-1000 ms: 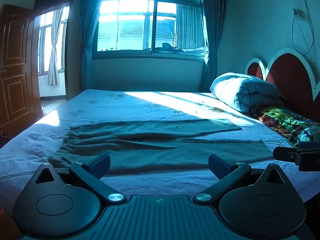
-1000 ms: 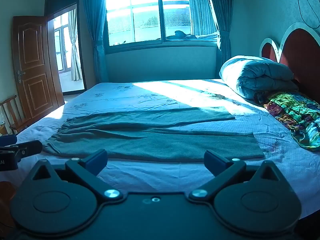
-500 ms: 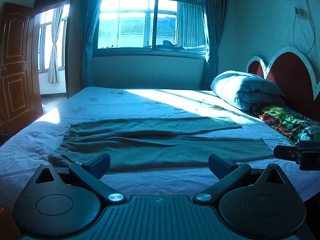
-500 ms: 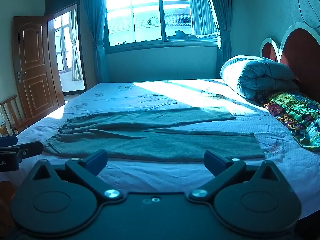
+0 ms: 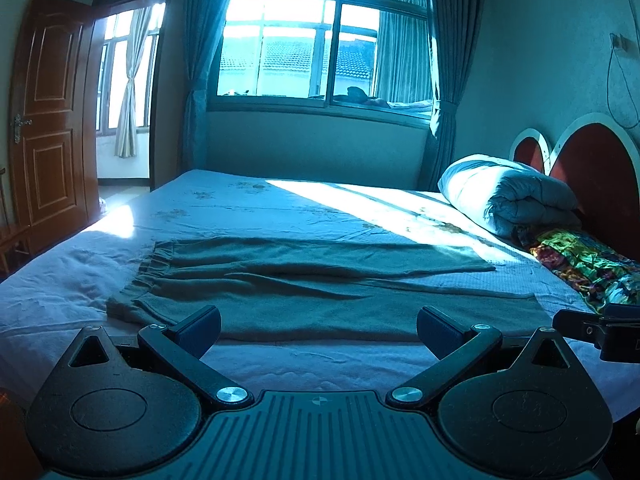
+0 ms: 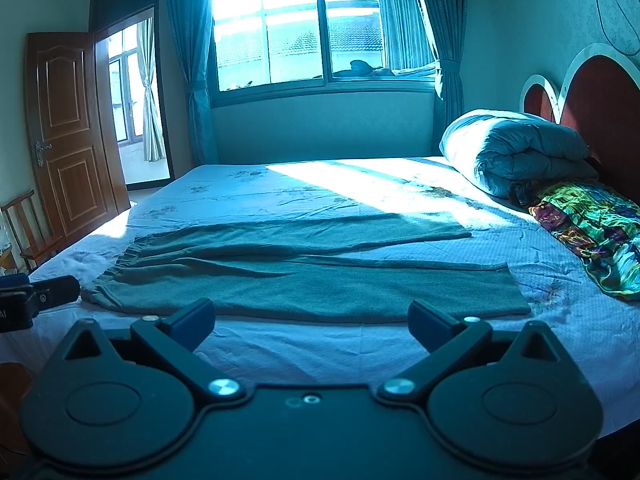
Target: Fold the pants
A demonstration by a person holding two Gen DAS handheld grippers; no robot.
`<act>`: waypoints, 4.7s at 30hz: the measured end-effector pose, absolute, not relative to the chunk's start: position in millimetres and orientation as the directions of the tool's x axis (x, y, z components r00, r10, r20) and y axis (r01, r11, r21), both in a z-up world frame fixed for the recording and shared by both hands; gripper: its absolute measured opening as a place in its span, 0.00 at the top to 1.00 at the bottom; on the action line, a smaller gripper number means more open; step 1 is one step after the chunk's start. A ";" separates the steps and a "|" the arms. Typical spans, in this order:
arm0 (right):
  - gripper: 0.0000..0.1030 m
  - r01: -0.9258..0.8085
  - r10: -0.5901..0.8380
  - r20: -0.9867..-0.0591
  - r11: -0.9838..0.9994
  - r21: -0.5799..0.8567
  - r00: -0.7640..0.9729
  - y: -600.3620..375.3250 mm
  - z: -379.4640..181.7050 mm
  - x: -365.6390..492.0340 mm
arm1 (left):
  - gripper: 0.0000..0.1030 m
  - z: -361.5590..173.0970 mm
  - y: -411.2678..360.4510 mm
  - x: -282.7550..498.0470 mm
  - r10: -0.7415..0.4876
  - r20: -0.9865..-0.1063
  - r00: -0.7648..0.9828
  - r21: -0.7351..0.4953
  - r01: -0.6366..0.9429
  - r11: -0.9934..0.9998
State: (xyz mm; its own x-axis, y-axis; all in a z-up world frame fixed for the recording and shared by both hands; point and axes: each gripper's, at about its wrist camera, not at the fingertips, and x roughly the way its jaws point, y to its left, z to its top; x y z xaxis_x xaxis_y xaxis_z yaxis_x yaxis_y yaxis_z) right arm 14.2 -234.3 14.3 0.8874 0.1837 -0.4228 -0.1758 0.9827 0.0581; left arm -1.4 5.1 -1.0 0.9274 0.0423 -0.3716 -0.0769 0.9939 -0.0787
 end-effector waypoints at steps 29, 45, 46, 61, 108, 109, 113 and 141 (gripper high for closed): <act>0.06 -0.165 0.178 -0.424 0.984 0.068 0.888 -231.2 10.4 16.2 | 0.00 -2.9 -2.7 -0.8 0.046 -0.384 0.922 -0.054 -0.072 0.996; 0.06 -0.168 0.182 -0.428 0.983 0.070 0.885 -234.3 12.1 18.0 | 0.00 -1.5 -11.5 -2.2 0.094 -0.384 0.919 -0.013 -0.107 0.994; 0.06 -0.168 0.181 -0.427 0.983 0.069 0.886 -234.2 12.3 18.1 | 0.00 -1.6 -11.4 -1.9 0.092 -0.384 0.919 -0.015 -0.106 0.994; 0.06 -0.201 0.250 -0.443 0.967 0.154 0.861 -242.9 4.6 57.6 | 0.00 -16.1 33.1 36.7 0.087 -0.413 0.907 -0.080 -0.131 0.988; 0.56 -0.444 0.333 -0.681 0.896 0.014 0.652 -86.7 -118.6 585.0 | 0.76 -180.7 351.6 537.8 0.034 -0.673 0.738 -0.073 -0.112 0.991; 0.56 -0.452 0.330 -0.689 0.892 0.004 0.645 -85.7 -122.2 590.7 | 0.76 -179.8 354.0 536.2 0.029 -0.669 0.743 -0.088 -0.118 0.989; 0.57 -0.495 0.299 -0.702 0.864 -0.088 0.646 -78.8 -136.5 607.8 | 0.76 -180.5 360.7 538.2 0.014 -0.672 0.740 -0.100 -0.110 0.989; 1.00 -0.651 0.402 -0.673 0.743 -0.157 0.621 -94.9 -63.7 545.3 | 0.82 -134.6 354.2 498.6 0.009 -0.501 0.865 -0.037 -0.032 0.999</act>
State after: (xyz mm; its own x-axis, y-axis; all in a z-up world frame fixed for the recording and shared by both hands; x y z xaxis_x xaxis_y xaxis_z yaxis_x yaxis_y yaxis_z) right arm 545.3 -94.9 -63.7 0.6211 0.4023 -0.6726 -0.6509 0.7428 -0.1567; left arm 498.6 354.2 -134.6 0.8652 0.0093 -0.5013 -0.0322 0.9988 -0.0370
